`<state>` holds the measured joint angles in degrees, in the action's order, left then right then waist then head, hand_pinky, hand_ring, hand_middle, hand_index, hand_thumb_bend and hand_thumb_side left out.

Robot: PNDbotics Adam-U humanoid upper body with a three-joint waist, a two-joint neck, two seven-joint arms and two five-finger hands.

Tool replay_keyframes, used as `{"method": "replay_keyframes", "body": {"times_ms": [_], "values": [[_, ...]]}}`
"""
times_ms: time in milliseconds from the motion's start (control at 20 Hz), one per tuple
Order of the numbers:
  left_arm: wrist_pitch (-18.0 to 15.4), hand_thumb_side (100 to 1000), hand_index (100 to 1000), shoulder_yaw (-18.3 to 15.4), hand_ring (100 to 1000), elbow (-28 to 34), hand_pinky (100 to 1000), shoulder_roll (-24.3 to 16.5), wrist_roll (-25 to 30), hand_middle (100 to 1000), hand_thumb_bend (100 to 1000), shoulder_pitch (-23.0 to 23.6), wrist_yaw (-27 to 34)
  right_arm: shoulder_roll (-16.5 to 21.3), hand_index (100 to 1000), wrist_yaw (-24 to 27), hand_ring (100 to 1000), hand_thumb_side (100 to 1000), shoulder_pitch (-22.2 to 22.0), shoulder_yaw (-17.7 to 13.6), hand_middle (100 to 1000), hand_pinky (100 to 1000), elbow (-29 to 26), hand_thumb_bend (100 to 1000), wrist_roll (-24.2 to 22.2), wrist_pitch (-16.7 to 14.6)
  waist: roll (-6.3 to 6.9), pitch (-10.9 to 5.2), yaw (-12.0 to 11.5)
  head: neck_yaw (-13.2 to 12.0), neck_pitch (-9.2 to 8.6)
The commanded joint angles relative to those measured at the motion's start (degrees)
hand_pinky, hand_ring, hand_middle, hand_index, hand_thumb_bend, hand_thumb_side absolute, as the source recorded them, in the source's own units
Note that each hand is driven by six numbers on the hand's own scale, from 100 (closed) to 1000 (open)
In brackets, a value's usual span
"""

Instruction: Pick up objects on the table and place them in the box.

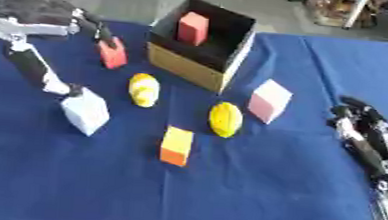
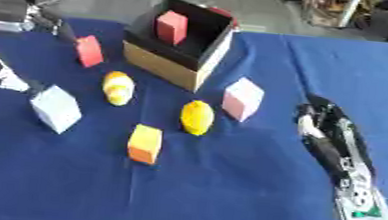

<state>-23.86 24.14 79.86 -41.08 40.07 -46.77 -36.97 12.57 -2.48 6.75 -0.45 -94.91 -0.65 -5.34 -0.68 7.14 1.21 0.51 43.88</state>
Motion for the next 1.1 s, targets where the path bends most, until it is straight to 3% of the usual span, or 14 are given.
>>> {"method": "replay_keyframes", "body": {"times_ms": [50,700,900,1100], "values": [[-7.43,232,890,0.47,798,-5.7,835,1.8,3.68,804,583,-2.04,-5.92,1.41,821,-0.3,622,410,0.4,-0.09,650,735,-0.59,100,-0.01,-0.05,0.83,-1.48,0.15,0.7,0.24],[-12.93,229,900,-1.42,811,-17.84,843,6.59,-1.37,818,606,-2.16,-18.0,1.14,821,-0.16,622,409,0.54,0.11,651,735,-0.47,100,-0.22,-0.05,0.55,-1.46,0.14,1.54,0.24],[-13.67,228,900,-2.53,815,-18.82,846,6.55,-0.54,821,578,-2.1,-18.07,1.2,821,-0.15,622,408,0.54,0.01,652,736,-0.39,100,-0.13,-0.02,0.45,-1.44,0.16,1.72,0.24],[-12.49,223,901,-4.12,815,-15.72,848,4.71,-0.35,821,559,-2.11,-14.38,1.22,821,-0.15,622,409,0.44,-0.04,652,735,-0.36,100,-0.03,-0.02,0.54,-1.44,0.05,1.99,0.24]]}}
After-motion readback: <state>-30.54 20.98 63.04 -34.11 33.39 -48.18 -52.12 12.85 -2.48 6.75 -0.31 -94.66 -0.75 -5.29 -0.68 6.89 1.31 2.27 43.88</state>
